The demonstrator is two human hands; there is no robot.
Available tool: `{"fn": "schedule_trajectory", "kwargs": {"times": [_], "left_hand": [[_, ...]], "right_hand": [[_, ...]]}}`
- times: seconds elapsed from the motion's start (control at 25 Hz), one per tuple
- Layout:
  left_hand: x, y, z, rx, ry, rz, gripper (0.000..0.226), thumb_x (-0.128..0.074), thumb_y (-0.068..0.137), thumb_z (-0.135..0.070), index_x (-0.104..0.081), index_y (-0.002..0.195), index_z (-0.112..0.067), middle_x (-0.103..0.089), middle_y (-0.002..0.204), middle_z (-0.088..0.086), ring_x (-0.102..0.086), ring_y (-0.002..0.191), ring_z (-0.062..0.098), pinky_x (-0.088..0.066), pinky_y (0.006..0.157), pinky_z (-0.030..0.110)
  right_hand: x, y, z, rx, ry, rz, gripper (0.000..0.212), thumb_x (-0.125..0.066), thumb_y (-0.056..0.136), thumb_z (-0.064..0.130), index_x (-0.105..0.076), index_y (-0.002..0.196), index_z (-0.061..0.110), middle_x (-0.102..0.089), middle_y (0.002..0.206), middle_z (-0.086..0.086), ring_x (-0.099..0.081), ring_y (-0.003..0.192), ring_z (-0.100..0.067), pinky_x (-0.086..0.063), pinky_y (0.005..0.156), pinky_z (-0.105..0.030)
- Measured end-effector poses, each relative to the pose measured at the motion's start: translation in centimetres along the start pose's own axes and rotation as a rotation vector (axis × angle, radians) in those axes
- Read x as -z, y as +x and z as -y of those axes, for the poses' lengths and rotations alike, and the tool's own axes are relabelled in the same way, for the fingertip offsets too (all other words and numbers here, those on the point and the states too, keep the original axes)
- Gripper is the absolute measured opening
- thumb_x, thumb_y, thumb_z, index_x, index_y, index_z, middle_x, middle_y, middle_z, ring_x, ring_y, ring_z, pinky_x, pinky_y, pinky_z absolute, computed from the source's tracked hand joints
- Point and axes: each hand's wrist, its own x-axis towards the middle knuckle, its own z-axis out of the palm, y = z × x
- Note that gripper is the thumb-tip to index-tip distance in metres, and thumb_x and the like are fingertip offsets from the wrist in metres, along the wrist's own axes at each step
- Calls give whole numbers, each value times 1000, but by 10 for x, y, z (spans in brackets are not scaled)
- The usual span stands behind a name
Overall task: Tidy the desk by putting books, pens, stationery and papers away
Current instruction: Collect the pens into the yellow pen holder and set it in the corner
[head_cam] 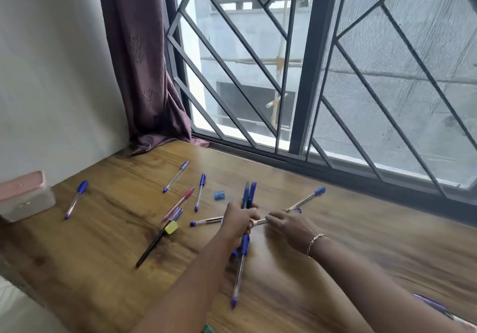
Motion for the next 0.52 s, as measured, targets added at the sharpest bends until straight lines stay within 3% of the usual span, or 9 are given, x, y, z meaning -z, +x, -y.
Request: {"fn": "schedule_trajectory", "kwargs": {"times": [0.08,0.2,0.28,0.4,0.52], "left_hand": [[2,3,0,-5,29,24,13,-49,92,0,-54,85,-10,-54,66,7,-33,45,12,-28,36,17],[3,10,2,4,24,30,12,-49,93,-3,-54,85,-10,-55,69,8,-35,47,12,-30,37,18],[3,14,3,8,4,26,9,-49,93,-3,-54,87,-8,-55,70,8,-36,48,11,-30,38,18],[1,18,4,-10,72,41,8,-49,93,-5,-56,90,-7,-58,70,6,-39,52,12,-28,40,18],[-7,22,2,13,186,231,13,-50,93,-8,-57,83,-10,-60,65,3,-45,50,9,-27,37,16]], "right_hand": [[-9,3,1,-7,-60,-1,29,-38,70,14,-66,68,21,-65,67,5,-61,50,-12,-45,44,-19],[-12,2,3,8,-85,31,3,-62,62,20,-62,62,23,-57,61,5,-57,48,-12,-40,43,-19],[-13,-1,1,0,-105,7,3,-61,65,23,-60,62,22,-55,61,3,-54,45,-14,-41,43,-20],[-4,-12,-4,14,-99,-104,16,-43,77,17,-59,74,18,-55,71,-1,-51,43,-18,-47,45,-24],[17,-9,-10,156,-90,-211,15,-41,90,11,-55,93,15,-57,83,-2,-54,57,-18,-49,56,-27]]}}
